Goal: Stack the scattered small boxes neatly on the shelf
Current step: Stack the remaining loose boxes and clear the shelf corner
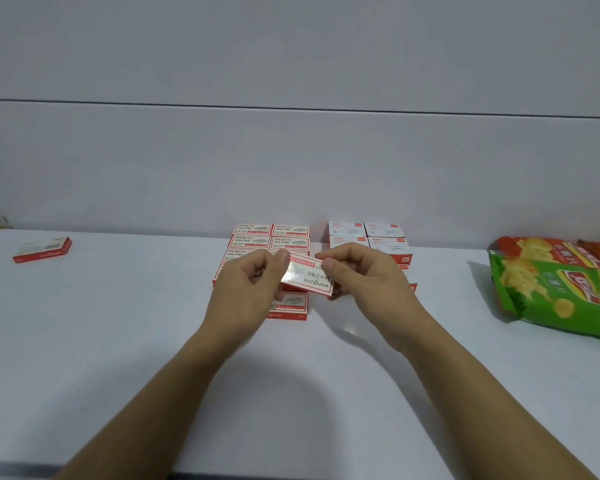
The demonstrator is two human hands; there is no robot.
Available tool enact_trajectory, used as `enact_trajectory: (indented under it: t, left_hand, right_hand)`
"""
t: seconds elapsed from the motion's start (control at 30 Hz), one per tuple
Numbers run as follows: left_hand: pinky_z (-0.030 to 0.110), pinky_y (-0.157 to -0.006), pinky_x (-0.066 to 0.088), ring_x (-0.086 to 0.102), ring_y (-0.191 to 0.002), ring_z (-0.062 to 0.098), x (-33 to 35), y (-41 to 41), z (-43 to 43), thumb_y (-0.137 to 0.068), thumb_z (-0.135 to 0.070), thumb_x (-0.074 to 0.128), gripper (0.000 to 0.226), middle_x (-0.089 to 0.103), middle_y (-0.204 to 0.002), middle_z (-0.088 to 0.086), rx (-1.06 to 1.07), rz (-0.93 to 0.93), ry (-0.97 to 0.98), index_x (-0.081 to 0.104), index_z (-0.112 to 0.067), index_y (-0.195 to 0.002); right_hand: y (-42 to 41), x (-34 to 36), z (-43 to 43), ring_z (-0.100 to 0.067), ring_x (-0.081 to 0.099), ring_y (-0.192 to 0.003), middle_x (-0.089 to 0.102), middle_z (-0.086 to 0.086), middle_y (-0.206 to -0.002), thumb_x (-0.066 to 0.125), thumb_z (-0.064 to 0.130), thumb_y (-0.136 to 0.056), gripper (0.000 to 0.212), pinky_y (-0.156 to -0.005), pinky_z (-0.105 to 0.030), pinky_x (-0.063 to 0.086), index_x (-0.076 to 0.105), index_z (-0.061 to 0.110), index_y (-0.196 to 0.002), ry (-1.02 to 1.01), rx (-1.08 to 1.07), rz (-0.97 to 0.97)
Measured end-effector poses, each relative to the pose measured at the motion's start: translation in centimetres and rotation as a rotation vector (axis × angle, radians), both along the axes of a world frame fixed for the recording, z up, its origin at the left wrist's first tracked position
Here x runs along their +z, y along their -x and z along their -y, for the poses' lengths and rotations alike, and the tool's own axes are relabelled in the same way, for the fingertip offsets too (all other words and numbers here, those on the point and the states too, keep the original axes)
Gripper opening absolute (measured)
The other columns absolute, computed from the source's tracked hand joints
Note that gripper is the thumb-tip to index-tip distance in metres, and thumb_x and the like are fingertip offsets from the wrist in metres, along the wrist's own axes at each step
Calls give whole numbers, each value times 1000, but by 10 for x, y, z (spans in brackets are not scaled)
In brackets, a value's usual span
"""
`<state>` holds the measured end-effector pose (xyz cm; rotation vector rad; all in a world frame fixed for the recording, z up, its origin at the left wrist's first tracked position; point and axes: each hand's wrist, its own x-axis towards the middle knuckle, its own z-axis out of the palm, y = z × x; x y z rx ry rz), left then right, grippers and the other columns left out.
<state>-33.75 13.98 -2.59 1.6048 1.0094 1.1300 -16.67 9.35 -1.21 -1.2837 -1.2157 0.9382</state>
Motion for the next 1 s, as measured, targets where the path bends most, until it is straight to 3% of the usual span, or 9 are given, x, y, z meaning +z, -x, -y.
enact_trajectory:
  t: [0.13,0.23,0.3,0.43,0.6,0.77,0.83,0.9,1.0]
  left_hand:
    - [29,-66,57,71,-75,15,1,1,-1,-77,-56,53,40,73,-80,-5,-50,28,42,71,-23,-90]
    - [20,-66,55,72,-81,13,0,-1,0,-83,-36,64,24,75,-88,-6,-106,78,90,67,-15,-95]
    - [23,-70,57,72,-86,16,1,-2,-1,-88,-24,64,17,75,-94,-3,-124,117,144,66,-15,-103]
    - [34,-74,58,72,-87,23,3,0,-2,-90,-23,62,19,74,-96,3,-124,204,198,67,-12,-104]
    - [38,-65,59,71,-81,22,2,1,-1,-89,-22,64,16,73,-93,4,-121,105,74,71,-16,-102]
    - [14,-55,50,69,-72,8,3,0,4,-88,-20,64,14,72,-83,-8,-168,-19,-32,72,-23,-99]
    - [16,-52,51,68,-70,7,1,2,4,-84,-23,70,20,68,-80,-11,-172,-24,-62,68,-31,-102]
    - [17,-54,53,65,-80,5,0,5,3,-73,-29,81,42,62,-86,-18,-149,-79,-127,61,-42,-107]
    - [8,-64,49,59,-96,0,1,8,1,-61,-40,83,56,58,-102,-31,-85,-198,-296,52,-51,-107]
  right_hand:
    - [1,1,-1,-13,70,-72,75,-2,-84,64,12,-90,6,-64,-21,55,70,12,-88,3,-20,-78]
    - [0,1,0,-18,72,-73,75,-7,-82,65,9,-89,6,-65,-24,56,66,5,-85,6,-13,-155]
    - [1,1,1,-22,72,-74,75,-11,-81,66,8,-88,6,-70,-30,59,63,5,-84,23,10,-156]
    - [7,-1,2,-25,72,-76,74,-13,-82,69,3,-84,13,-74,-34,59,58,6,-91,67,93,-100]
    - [11,0,4,-18,69,-76,72,-4,-82,76,10,-78,30,-68,-24,54,59,12,-103,40,57,-12]
    - [7,3,6,-18,68,-67,72,-7,-75,71,11,-85,21,-64,-27,55,64,15,-104,10,62,49]
    - [8,3,5,-21,69,-65,70,-8,-71,69,7,-85,19,-63,-28,55,65,14,-102,1,39,6]
    - [8,4,4,-24,70,-67,69,-8,-68,66,1,-85,21,-63,-30,56,62,12,-102,-1,1,-100]
    - [4,6,3,-27,71,-70,73,-17,-82,58,-4,-88,28,-65,-31,57,57,11,-111,25,-17,-305]
